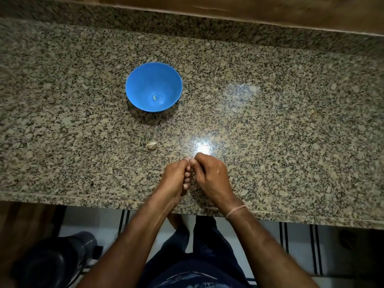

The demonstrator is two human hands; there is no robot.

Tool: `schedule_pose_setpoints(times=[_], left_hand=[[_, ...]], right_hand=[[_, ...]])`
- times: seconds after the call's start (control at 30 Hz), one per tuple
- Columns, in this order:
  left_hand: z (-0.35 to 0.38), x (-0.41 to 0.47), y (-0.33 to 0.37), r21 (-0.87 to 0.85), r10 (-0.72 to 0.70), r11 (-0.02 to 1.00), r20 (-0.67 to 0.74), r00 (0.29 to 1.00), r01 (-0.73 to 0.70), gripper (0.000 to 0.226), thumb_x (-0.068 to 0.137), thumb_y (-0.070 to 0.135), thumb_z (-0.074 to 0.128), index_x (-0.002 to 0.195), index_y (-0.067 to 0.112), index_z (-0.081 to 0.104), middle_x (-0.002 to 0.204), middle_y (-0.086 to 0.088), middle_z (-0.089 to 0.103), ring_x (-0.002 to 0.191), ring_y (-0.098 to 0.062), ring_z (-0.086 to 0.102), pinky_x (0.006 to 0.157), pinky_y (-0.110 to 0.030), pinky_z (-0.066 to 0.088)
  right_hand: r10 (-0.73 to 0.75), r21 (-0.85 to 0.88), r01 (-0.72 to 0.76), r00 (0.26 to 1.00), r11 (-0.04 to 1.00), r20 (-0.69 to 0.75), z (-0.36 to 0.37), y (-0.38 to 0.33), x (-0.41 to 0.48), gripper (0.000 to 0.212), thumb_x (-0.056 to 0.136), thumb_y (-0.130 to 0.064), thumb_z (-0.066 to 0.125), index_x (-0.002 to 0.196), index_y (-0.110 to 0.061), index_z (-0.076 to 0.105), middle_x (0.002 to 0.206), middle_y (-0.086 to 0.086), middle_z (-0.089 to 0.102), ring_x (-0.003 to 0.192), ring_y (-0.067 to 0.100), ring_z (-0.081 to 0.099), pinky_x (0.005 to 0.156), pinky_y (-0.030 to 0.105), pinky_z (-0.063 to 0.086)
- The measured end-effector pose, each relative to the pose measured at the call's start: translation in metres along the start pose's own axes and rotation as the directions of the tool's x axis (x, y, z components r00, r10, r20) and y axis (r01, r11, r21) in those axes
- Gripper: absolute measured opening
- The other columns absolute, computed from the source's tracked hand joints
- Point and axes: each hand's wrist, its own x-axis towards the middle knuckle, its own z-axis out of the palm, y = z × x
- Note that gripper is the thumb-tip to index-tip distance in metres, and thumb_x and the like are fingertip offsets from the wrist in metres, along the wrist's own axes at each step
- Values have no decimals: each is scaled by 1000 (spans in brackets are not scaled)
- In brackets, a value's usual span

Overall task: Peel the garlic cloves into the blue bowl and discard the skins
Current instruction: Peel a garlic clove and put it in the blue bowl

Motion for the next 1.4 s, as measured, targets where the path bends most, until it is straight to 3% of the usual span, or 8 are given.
schedule_pose_setpoints(times=[0.1, 0.17, 0.23, 0.4, 0.73, 0.83, 0.97, 1.4], left_hand=[[-4, 0, -10, 617, 547, 662, -9, 837, -426, 31, 110, 32, 47, 83, 19, 55, 74, 3, 57, 61, -6, 46, 53, -14, 36], [-5, -1, -12, 686, 686, 508, 44, 726, -521, 24, 109, 29, 48, 87, 23, 52, 78, 9, 54, 67, -2, 46, 59, -10, 37], [-7, 1, -15, 673, 675, 528, 39, 737, -518, 23, 110, 30, 50, 88, 22, 55, 78, 10, 55, 67, -2, 47, 58, -9, 36], [-6, -3, -9, 147, 174, 974, -14, 985, -170, 34, 109, 38, 48, 92, 15, 66, 75, 4, 59, 58, -5, 48, 51, -18, 38], [-9, -2, -4, 529, 420, 781, -53, 906, -331, 24, 107, 33, 55, 91, 19, 66, 83, 5, 69, 75, -2, 62, 60, -16, 41], [-12, 6, -6, 317, 292, 905, 29, 956, -286, 27, 109, 32, 51, 93, 16, 66, 84, 3, 70, 74, -10, 61, 63, -20, 43], [-17, 14, -5, -12, 22, 1000, 172, 985, -21, 27, 110, 28, 50, 91, 14, 63, 73, 2, 56, 62, -8, 48, 57, -22, 40], [-10, 7, -3, 37, 23, 999, 54, 998, -25, 32, 107, 32, 55, 83, 13, 65, 67, 2, 59, 56, -8, 49, 52, -23, 38]], right_hand=[[374, 473, -438, 899, 764, 228, -8, -8, 3, 35, 107, -28, 56, 73, -20, 58, 61, -9, 49, 51, 2, 39, 52, 17, 35], [476, 629, -707, 696, 322, 538, -11, -14, 5, 36, 108, -28, 52, 74, -18, 59, 58, -6, 45, 50, 9, 38, 49, 21, 33], [464, 623, -750, 644, 222, 609, -10, -12, 4, 38, 108, -31, 52, 73, -18, 59, 58, -5, 44, 50, 11, 37, 50, 23, 32], [234, 223, -262, 962, 939, 143, -2, -2, -4, 37, 107, -33, 56, 72, -21, 57, 64, -5, 52, 55, 6, 41, 53, 17, 36], [401, 390, -439, 898, 809, 178, -4, -5, -1, 42, 106, -38, 56, 69, -18, 60, 59, -11, 50, 53, 3, 41, 52, 16, 38], [435, 505, -528, 849, 683, 299, -7, -4, 0, 39, 106, -41, 56, 74, -20, 63, 58, -12, 51, 52, 6, 42, 52, 22, 38], [254, 308, -290, 955, 906, 154, -13, 0, 2, 37, 106, -32, 58, 70, -24, 53, 62, -12, 46, 54, 0, 38, 54, 15, 34], [209, 334, -258, 962, 907, 175, -11, 5, 2, 32, 105, -26, 60, 74, -27, 56, 64, -14, 49, 57, -1, 41, 56, 15, 37]])
